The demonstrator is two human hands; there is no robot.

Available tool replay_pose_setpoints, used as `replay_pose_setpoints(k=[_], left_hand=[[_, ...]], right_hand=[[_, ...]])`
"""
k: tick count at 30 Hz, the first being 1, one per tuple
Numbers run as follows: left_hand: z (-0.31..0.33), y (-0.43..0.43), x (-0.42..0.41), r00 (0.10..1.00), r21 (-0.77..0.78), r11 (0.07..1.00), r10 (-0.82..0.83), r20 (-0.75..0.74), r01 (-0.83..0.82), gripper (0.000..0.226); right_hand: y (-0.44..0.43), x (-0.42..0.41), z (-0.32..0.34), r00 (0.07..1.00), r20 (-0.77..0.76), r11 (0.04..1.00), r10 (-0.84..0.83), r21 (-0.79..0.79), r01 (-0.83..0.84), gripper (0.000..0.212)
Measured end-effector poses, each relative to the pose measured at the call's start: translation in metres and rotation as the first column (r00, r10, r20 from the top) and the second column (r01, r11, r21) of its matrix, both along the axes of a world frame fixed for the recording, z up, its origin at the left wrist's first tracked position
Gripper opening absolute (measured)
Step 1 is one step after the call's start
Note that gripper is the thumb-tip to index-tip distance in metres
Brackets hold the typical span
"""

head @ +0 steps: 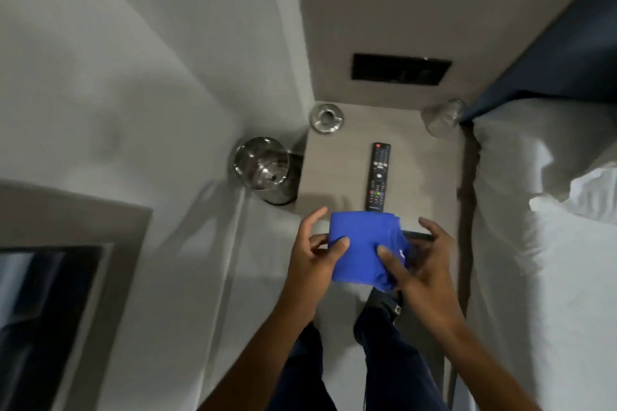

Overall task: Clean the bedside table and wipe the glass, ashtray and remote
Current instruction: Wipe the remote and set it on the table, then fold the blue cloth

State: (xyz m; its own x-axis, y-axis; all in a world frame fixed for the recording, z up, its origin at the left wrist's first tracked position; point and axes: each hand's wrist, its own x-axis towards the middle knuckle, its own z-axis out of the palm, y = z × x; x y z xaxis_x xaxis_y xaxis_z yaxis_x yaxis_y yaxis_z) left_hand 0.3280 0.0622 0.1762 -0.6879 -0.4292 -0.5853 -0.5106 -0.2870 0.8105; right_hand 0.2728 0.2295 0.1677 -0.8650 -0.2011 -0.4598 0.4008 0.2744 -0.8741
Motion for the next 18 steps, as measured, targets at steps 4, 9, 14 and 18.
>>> replay_pose_setpoints(k=[4,9,14,18], left_hand=[[0.012,-0.026,0.059,0.999,-0.347,0.938,0.025,0.031,-0.013,0.027],[0.025,-0.104,0.146,0.986,-0.481,0.870,0.157,0.058,-0.110,0.030],[0.033,-0.178,0.217,0.927,-0.644,0.735,0.360,0.107,-0.211,0.042],[0.029,-0.218,0.251,0.849,-0.651,0.660,0.527,0.044,-0.376,0.053]], right_hand=[[-0.047,0.048,0.010,0.971,-0.090,0.974,0.220,0.076,-0.213,0.043],[-0.161,0.092,0.032,0.845,-0.177,0.860,0.505,0.185,-0.475,0.040],[-0.272,0.136,0.049,0.491,-0.389,0.600,0.780,0.238,-0.764,0.024],[-0.351,0.165,0.061,0.277,-0.381,0.411,0.882,0.334,-0.849,0.019]])
